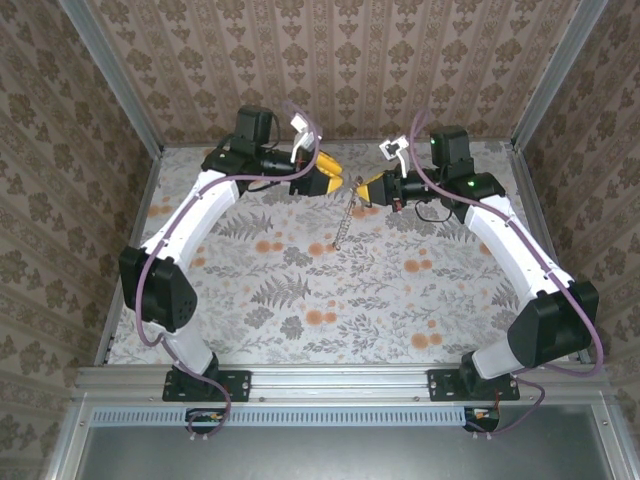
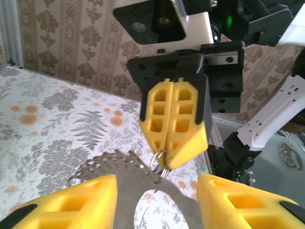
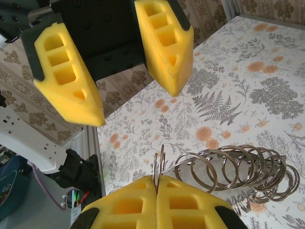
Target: Put the keys on the keyring
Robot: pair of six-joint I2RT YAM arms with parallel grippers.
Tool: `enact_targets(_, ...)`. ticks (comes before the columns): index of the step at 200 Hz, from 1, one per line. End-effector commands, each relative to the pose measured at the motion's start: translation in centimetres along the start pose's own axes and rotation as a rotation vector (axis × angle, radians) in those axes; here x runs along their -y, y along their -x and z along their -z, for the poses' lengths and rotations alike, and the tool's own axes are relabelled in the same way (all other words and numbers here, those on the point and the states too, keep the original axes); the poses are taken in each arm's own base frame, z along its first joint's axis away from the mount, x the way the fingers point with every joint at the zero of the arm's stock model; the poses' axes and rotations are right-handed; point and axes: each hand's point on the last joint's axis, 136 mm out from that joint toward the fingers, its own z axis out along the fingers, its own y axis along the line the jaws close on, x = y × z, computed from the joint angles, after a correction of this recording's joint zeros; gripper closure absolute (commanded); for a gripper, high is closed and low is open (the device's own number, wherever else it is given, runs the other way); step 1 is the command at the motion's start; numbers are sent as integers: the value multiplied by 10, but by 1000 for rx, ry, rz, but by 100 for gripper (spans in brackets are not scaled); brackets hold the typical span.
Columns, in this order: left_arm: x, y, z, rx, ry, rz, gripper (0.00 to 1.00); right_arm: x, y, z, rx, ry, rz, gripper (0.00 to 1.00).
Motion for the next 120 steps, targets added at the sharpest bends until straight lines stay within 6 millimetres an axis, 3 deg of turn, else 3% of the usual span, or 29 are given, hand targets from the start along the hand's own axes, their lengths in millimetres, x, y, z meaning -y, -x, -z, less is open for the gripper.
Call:
enact_targets(1,12,5,-7,2,-73,-23,53,-12,9,-1,19,56,36,100)
enact_targets(120,4,-4,-20,-14,-98,4,56,-14,11,-1,24,61,45,100)
